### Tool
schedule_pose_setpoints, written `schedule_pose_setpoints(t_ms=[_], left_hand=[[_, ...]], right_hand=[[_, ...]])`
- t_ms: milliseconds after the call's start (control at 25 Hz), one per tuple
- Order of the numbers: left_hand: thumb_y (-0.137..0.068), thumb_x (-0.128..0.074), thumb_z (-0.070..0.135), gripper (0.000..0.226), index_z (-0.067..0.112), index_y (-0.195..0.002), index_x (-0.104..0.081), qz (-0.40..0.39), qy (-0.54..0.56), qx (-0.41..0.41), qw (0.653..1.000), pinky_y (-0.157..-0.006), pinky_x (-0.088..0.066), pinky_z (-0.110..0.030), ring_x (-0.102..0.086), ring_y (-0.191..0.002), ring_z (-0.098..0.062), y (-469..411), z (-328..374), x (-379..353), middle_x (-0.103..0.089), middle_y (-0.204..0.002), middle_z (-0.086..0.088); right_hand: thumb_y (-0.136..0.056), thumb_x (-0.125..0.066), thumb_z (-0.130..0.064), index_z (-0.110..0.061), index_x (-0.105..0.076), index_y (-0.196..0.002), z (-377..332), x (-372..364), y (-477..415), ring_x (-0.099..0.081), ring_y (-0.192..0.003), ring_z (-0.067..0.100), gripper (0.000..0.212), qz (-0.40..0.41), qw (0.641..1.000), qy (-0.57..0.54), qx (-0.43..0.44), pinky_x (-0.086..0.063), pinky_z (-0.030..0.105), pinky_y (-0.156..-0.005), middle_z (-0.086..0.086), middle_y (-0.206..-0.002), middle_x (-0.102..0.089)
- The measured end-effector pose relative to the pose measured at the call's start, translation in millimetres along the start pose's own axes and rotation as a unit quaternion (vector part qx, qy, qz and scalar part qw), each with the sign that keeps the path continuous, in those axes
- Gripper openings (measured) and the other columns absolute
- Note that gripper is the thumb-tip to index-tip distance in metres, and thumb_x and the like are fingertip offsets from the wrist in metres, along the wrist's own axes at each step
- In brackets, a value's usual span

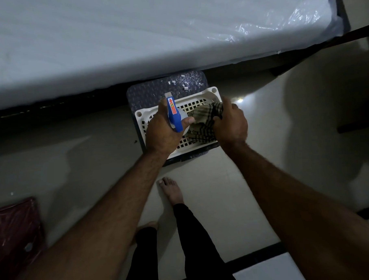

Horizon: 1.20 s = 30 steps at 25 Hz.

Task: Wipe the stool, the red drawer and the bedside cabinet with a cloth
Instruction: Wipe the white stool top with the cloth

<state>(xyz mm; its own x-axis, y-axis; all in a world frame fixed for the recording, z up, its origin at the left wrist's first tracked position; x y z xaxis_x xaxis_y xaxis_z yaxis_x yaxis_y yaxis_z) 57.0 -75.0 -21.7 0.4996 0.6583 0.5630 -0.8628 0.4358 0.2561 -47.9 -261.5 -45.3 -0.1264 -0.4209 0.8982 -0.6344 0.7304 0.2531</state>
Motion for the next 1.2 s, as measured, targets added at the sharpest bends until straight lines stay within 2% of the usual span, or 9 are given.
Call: schedule_pose_setpoints(t_ms=[200,480,640,720,840,920,1000,1120,1200], left_hand=[[-0.079,-0.074,0.062,0.079,0.015,-0.137,-0.048,0.015,0.002,-0.014,1.0,-0.075,-0.052,-0.026,-0.059,-0.079,-0.013,0.2,-1.1,-0.4,-0.06,-0.087,0.006],[-0.082,-0.075,0.059,0.082,0.015,-0.144,-0.044,0.018,-0.002,-0.035,0.999,-0.08,-0.046,-0.018,-0.06,-0.093,-0.012,-1.7,-3.4,-1.3,-0.068,-0.109,-0.002],[-0.082,-0.072,0.063,0.082,0.014,-0.143,-0.045,0.021,-0.005,-0.038,0.999,-0.08,-0.048,-0.022,-0.062,-0.092,-0.015,-3.0,-4.0,-1.6,-0.068,-0.106,-0.003],[-0.082,-0.072,0.063,0.083,0.015,-0.144,-0.044,0.02,-0.007,-0.037,0.999,-0.079,-0.049,-0.023,-0.06,-0.089,-0.012,-3.9,-4.8,-1.4,-0.066,-0.102,0.002],[-0.082,-0.073,0.062,0.079,0.013,-0.139,-0.047,0.018,0.0,-0.045,0.999,-0.073,-0.049,-0.022,-0.057,-0.08,-0.011,-4.4,-4.1,-2.5,-0.058,-0.089,0.007],[-0.082,-0.073,0.061,0.078,0.011,-0.137,-0.048,0.022,0.003,-0.048,0.999,-0.073,-0.047,-0.019,-0.056,-0.081,-0.011,-4.7,-3.2,-3.0,-0.056,-0.089,0.009],[-0.081,-0.072,0.063,0.081,0.012,-0.14,-0.047,0.027,0.009,-0.047,0.998,-0.072,-0.047,-0.016,-0.057,-0.083,-0.01,-4.6,-3.0,-3.3,-0.058,-0.091,0.009],[-0.078,-0.077,0.061,0.087,0.013,-0.143,-0.046,0.04,0.013,-0.044,0.998,-0.074,-0.042,-0.005,-0.058,-0.085,-0.007,-5.1,-4.2,-4.8,-0.063,-0.099,0.008],[-0.074,-0.081,0.059,0.095,0.011,-0.146,-0.042,0.043,0.016,-0.046,0.998,-0.077,-0.043,-0.006,-0.057,-0.085,-0.006,-8.1,-4.8,-7.7,-0.068,-0.104,-0.001]], right_hand=[[-0.095,-0.07,-0.021,-0.014,-0.027,-0.161,-6.2,-6.7,1.2,-0.068,-0.106,0.033,0.079,0.001,0.999,0.035,-0.031,-0.061,0.05,-0.087,0.014,-0.119,-0.07],[-0.094,-0.07,-0.02,-0.021,-0.03,-0.16,-8.3,-5.9,-0.7,-0.068,-0.109,0.028,0.078,0.021,0.997,-0.004,-0.076,-0.06,0.047,-0.089,0.008,-0.12,-0.07],[-0.087,-0.076,-0.015,-0.022,-0.037,-0.156,6.9,6.3,-16.5,-0.069,-0.085,0.01,0.079,0.012,0.981,-0.135,-0.138,-0.06,0.034,-0.08,-0.007,-0.092,-0.07],[-0.086,-0.078,-0.014,-0.021,-0.036,-0.157,18.0,10.6,-20.3,-0.066,-0.079,0.006,0.083,-0.015,0.978,-0.148,-0.145,-0.058,0.031,-0.079,-0.008,-0.084,-0.066],[-0.086,-0.078,-0.02,-0.021,-0.036,-0.156,26.0,10.8,-19.1,-0.07,-0.094,0.014,0.082,-0.012,0.978,-0.133,-0.159,-0.06,0.036,-0.086,0.0,-0.103,-0.07],[-0.084,-0.083,-0.032,-0.022,-0.036,-0.156,22.1,5.8,-15.2,-0.066,-0.111,0.019,0.087,0.014,0.979,-0.124,-0.162,-0.06,0.041,-0.091,0.003,-0.127,-0.064],[-0.077,-0.089,-0.042,-0.025,-0.034,-0.156,16.3,-2.5,-11.3,-0.062,-0.121,0.022,0.097,0.025,0.982,-0.105,-0.156,-0.058,0.046,-0.096,0.003,-0.137,-0.06],[-0.075,-0.092,-0.029,-0.026,-0.037,-0.154,13.7,-5.0,-10.7,-0.064,-0.119,0.024,0.096,0.038,0.979,-0.115,-0.166,-0.059,0.048,-0.096,0.003,-0.131,-0.064],[-0.079,-0.088,-0.019,-0.025,-0.039,-0.155,12.6,-1.6,-12.2,-0.07,-0.107,0.02,0.09,0.041,0.976,-0.137,-0.165,-0.061,0.044,-0.092,0.002,-0.117,-0.07]])
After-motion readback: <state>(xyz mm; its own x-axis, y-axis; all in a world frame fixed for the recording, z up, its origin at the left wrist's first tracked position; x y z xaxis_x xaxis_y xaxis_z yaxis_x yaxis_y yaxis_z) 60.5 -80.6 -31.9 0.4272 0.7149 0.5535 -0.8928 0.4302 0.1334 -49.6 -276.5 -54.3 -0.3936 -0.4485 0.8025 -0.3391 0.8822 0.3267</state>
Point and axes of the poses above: each hand's wrist, its own y-axis away from the middle knuckle, its own x-axis out of the back of the hand, z = x × y, the point moved 5 cm from there along -y, towards the middle knuckle
